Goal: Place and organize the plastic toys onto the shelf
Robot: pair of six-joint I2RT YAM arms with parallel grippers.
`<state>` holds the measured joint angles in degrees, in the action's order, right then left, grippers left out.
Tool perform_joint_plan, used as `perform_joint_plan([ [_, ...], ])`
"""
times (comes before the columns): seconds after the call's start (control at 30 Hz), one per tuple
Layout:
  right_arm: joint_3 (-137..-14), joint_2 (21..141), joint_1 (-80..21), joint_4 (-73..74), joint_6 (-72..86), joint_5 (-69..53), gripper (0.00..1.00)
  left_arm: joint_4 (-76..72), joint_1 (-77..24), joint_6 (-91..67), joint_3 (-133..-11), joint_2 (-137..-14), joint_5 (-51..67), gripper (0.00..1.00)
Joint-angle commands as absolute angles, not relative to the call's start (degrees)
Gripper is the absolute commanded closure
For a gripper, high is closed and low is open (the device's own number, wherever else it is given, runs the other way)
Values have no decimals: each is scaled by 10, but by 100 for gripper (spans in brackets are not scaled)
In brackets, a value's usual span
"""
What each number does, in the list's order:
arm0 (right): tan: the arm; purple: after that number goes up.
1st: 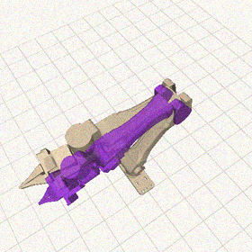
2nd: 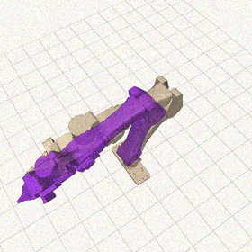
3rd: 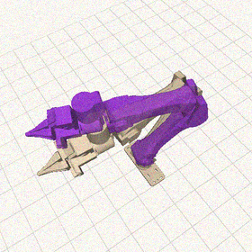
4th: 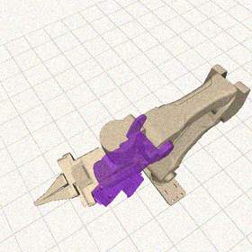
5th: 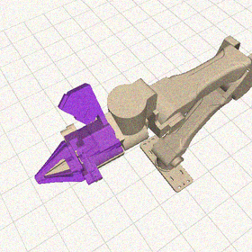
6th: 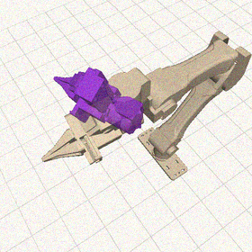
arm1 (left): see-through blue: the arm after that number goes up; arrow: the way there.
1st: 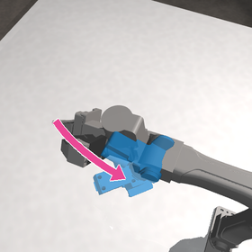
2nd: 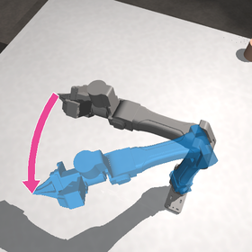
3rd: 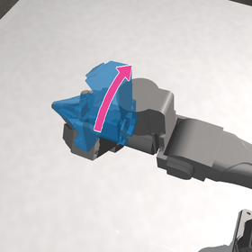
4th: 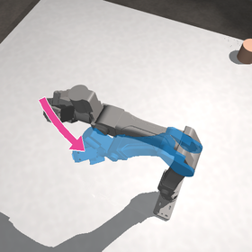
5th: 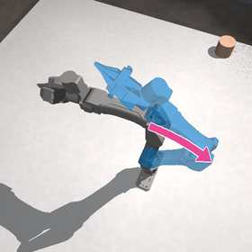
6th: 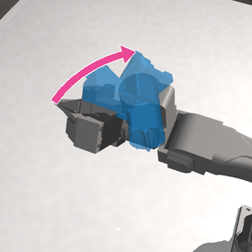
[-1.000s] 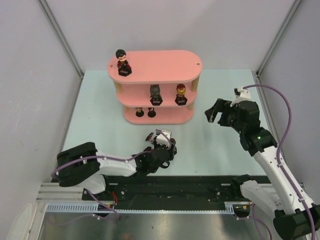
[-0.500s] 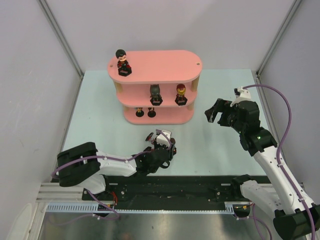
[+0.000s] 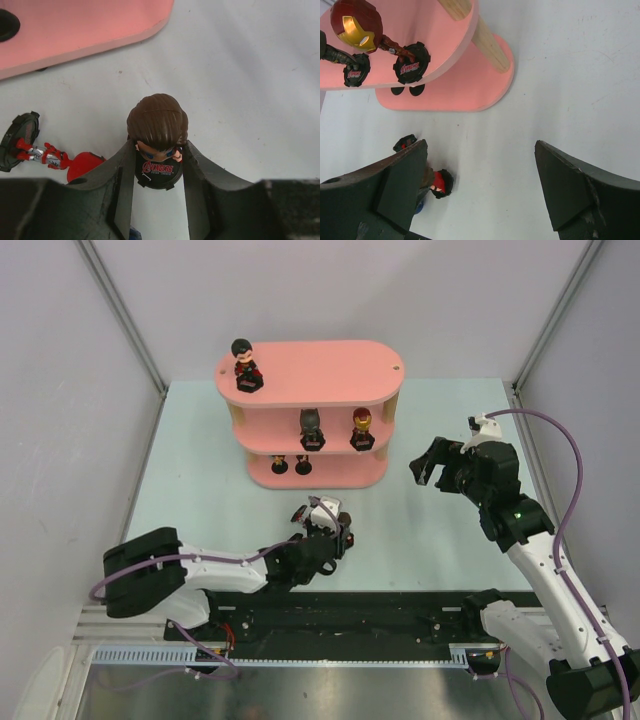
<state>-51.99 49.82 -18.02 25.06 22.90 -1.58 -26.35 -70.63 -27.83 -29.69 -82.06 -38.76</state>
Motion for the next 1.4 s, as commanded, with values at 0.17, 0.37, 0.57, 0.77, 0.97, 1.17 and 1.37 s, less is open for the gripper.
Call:
perform_joint_plan([
  [0.17,-529,497,-178,239,236,-23,6,-237,-709,-255,-338,-723,-415,59],
  [0.37,-529,502,-179,236,237,-26,6,-102,-708,-243,-403,-654,-503,59],
  [0.57,-528,503,-180,231,238,-30,7,-26,-680,-234,-435,-593,-545,59],
  [0.77,-529,498,-179,236,238,-24,7,68,-611,-257,-464,-533,-539,59],
  [0.97,-528,501,-179,236,239,-25,7,32,-539,-175,-483,-522,-498,58],
  [1.17,-528,498,-179,240,236,-18,6,-18,-474,-120,-504,-546,-446,58],
  [1.37,-529,497,-180,241,233,-17,7,-76,-439,-82,-511,-576,-406,58],
])
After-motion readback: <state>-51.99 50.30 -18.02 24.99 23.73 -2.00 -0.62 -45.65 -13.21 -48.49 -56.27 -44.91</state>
